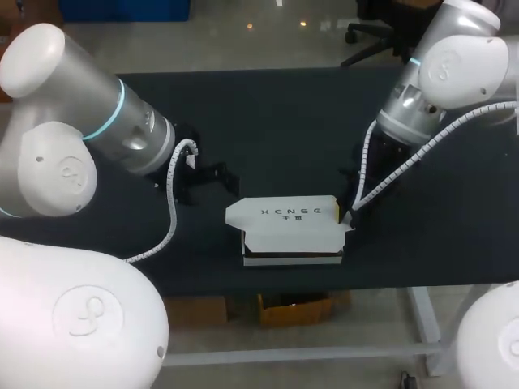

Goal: Assemble the packaging by folding the flat box into shape, placing the metal phone stand inside, and closing the box properly

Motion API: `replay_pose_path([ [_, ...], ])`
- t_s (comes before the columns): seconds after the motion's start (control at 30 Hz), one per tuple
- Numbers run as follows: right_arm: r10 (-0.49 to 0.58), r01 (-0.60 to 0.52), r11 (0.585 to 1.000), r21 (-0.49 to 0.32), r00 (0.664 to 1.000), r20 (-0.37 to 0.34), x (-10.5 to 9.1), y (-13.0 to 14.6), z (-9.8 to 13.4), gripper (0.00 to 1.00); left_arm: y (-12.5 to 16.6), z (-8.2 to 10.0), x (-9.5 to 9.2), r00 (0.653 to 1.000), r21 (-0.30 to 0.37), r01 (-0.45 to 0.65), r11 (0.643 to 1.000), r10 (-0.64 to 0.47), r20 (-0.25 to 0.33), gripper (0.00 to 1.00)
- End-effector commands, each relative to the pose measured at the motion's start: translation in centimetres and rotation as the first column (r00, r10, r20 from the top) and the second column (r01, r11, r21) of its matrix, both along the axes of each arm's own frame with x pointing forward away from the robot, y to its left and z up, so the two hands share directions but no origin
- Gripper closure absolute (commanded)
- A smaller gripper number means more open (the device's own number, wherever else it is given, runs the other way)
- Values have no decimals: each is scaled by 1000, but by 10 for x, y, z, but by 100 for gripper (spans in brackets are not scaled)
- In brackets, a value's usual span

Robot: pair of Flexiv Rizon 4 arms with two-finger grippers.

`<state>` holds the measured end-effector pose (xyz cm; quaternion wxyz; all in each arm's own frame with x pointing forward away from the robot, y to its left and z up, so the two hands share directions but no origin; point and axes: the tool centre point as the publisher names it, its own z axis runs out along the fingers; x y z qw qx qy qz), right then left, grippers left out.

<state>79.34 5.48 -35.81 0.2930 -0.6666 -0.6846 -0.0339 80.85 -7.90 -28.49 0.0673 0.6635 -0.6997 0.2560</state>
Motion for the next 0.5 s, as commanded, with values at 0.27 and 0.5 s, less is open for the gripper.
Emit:
replay_pose_path([
  [0.27, -11, 11, 1000, 23, 1000, 11, -2, -7, -2, 70, -2, 0, 0, 1000, 9, -3, 1000, 3, 0, 0],
  [0.5, -4, 4, 1000, 16, 1000, 15, -1, -8, 0, 70, -2, 0, 0, 1000, 9, -3, 1000, 3, 0, 0],
])
